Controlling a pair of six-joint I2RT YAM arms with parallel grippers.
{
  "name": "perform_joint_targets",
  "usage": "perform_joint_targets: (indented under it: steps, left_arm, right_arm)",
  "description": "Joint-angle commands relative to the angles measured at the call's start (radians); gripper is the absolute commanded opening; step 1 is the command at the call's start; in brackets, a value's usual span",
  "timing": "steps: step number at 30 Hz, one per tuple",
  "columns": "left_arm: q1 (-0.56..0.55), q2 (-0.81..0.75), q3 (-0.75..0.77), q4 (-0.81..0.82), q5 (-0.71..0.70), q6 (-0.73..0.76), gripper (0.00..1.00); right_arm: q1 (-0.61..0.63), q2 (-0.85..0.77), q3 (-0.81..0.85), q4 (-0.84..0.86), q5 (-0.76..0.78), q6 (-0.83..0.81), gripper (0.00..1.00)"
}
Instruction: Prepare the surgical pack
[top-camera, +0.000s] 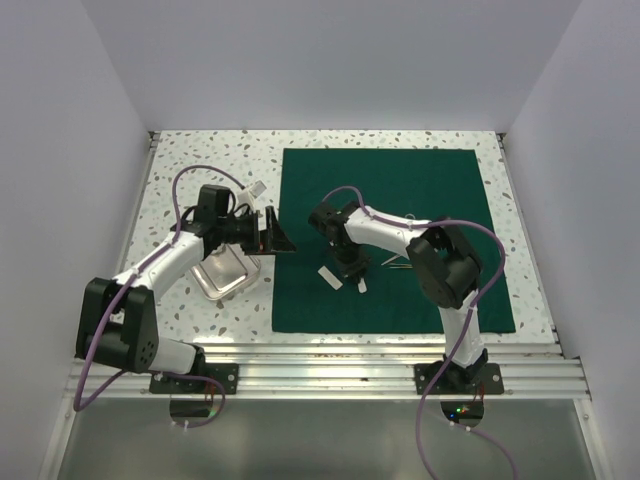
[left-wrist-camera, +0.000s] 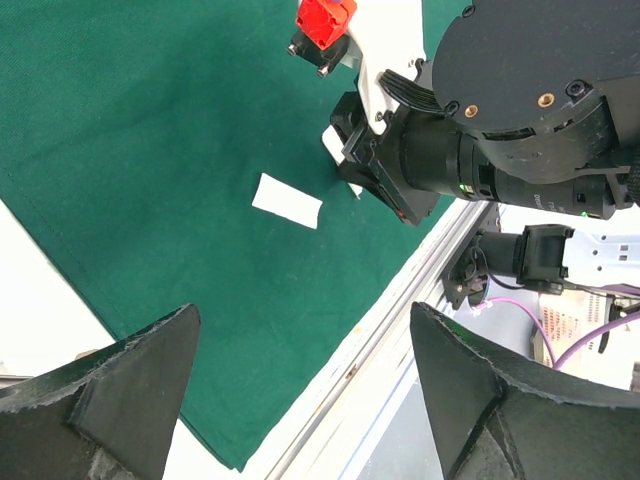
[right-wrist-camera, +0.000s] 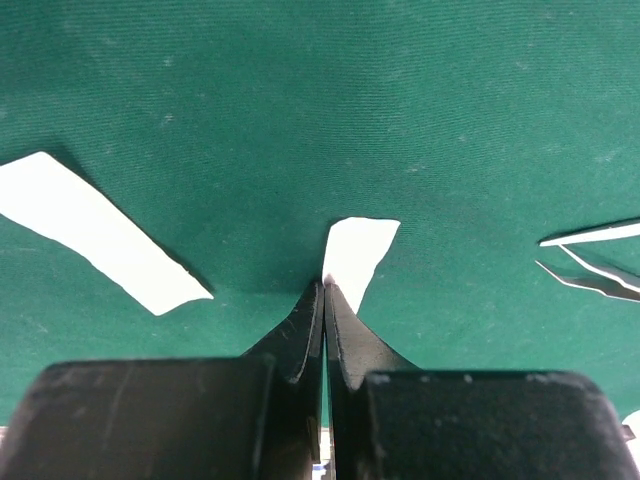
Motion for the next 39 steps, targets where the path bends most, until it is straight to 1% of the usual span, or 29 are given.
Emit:
perform_joint_targets:
  steps: [1,3,5,7,8,10,13,14,15,16,17,18,19,20,22,23,24,25,26,27,29,30,32,39]
  left_arm:
    - [-0.006,-0.035,0.015,-0.015,0.005,0.013,0.90]
    - [-0.007,-0.049,0.015,-0.018,0.014,0.016,0.91]
    - [-0.008,-0.059,0.019,-0.021,0.022,0.024,0.92]
    - [-0.009,-0.073,0.017,-0.024,0.030,0.025,0.95]
    - [-0.009,-0.082,0.019,-0.025,0.033,0.025,0.97]
    - [-0.011,-0.092,0.017,-0.021,0.040,0.028,0.98]
    - [-0.015,-0.104,0.019,-0.007,0.059,0.021,0.98]
    - [-0.015,-0.109,0.015,0.005,0.082,0.010,0.99]
    - [-0.020,-0.121,0.009,0.023,0.100,-0.002,1.00]
    - [-0.023,-0.125,-0.012,0.080,0.120,-0.036,1.00]
    - [-0.027,-0.139,-0.023,0.114,0.164,-0.054,1.00]
    - [-0.032,-0.148,-0.035,0.187,0.184,-0.096,1.00]
    - [-0.037,-0.156,-0.047,0.227,0.207,-0.116,1.00]
    - [-0.040,-0.164,-0.060,0.246,0.229,-0.125,1.00]
    - [-0.040,-0.165,-0.046,0.202,0.222,-0.084,1.00]
    - [-0.043,-0.150,0.000,0.120,0.179,-0.029,1.00]
    - [-0.043,-0.150,0.005,0.110,0.179,-0.024,1.00]
    - [-0.043,-0.150,0.005,0.103,0.162,-0.025,1.00]
    - [-0.044,-0.141,0.005,0.100,0.159,-0.029,1.00]
    - [-0.044,-0.139,0.003,0.093,0.157,-0.035,1.00]
    - [-0.046,-0.130,-0.001,0.071,0.129,-0.032,1.00]
    - [-0.047,-0.129,-0.009,0.068,0.128,-0.030,1.00]
    - [-0.047,-0.125,-0.020,0.064,0.120,-0.029,1.00]
    - [-0.049,-0.081,-0.005,0.016,0.123,0.028,1.00]
  right_arm:
    - [-0.005,-0.042,0.008,-0.005,-0.023,-0.027,0.00]
    - [-0.020,-0.102,0.000,-0.002,-0.054,-0.032,0.00]
    - [-0.039,-0.149,-0.012,0.023,-0.159,-0.055,0.00]
    - [-0.042,-0.212,-0.012,0.020,-0.180,-0.073,0.00]
    - [-0.051,-0.254,-0.012,0.023,-0.256,-0.084,0.00]
    - [-0.060,-0.289,-0.023,0.023,-0.284,-0.072,0.00]
    - [-0.089,-0.363,-0.060,0.049,-0.426,-0.063,0.00]
    - [-0.103,-0.387,-0.077,0.105,-0.483,-0.064,0.00]
    - [-0.106,-0.413,-0.109,0.133,-0.575,-0.052,0.00]
    - [-0.108,-0.465,-0.121,0.162,-0.621,-0.045,0.00]
    - [-0.117,-0.481,-0.127,0.199,-0.672,-0.038,0.00]
    - [-0.121,-0.496,-0.126,0.209,-0.773,-0.034,0.00]
    - [-0.123,-0.522,-0.124,0.222,-0.801,-0.029,0.00]
    - [-0.125,-0.535,-0.120,0.229,-0.797,-0.022,0.00]
    - [-0.129,-0.538,-0.097,0.186,-0.639,0.005,0.00]
    - [-0.144,-0.433,-0.083,0.058,-0.552,-0.029,0.05]
    - [-0.145,-0.432,-0.080,0.057,-0.515,-0.029,0.17]
    - [-0.146,-0.380,-0.084,0.052,-0.496,-0.017,0.20]
    - [-0.145,-0.351,-0.086,0.060,-0.487,0.001,0.22]
    - [-0.146,-0.326,-0.068,0.060,-0.412,0.011,0.27]
    - [-0.145,-0.251,-0.020,0.040,-0.372,0.015,0.38]
    - [-0.145,-0.234,-0.012,0.044,-0.356,0.018,0.45]
    - [-0.145,-0.188,0.009,0.055,-0.324,0.026,0.48]
    - [-0.125,-0.075,0.044,0.032,-0.240,0.060,0.47]
